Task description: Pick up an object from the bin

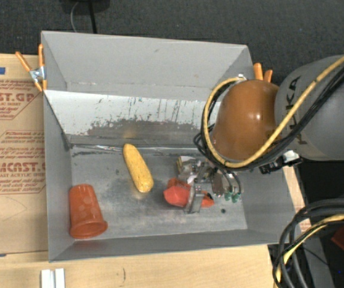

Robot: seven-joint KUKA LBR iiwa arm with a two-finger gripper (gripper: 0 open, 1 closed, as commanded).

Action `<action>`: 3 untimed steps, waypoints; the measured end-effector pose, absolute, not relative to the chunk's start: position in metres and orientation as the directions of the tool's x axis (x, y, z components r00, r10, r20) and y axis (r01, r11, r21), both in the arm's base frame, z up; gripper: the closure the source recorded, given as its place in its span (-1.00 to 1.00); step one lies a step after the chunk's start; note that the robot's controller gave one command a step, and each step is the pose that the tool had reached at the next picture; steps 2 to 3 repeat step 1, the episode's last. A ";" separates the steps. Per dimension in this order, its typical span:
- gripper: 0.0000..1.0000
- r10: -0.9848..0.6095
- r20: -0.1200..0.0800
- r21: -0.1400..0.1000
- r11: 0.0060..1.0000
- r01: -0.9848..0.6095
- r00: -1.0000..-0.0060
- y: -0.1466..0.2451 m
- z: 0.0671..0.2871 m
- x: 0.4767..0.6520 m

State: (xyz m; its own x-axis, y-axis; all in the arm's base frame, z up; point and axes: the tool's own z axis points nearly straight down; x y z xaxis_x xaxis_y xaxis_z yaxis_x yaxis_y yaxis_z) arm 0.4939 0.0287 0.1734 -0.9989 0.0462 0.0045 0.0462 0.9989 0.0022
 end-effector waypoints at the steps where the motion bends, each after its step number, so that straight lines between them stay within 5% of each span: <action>1: 1.00 0.082 0.012 0.002 0.997 0.082 -0.997 0.021 0.219 0.494; 3: 1.00 0.082 0.012 0.002 0.997 0.082 -0.997 0.021 0.219 0.494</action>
Offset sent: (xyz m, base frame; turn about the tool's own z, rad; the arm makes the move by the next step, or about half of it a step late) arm 0.0130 0.0046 0.1299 0.0969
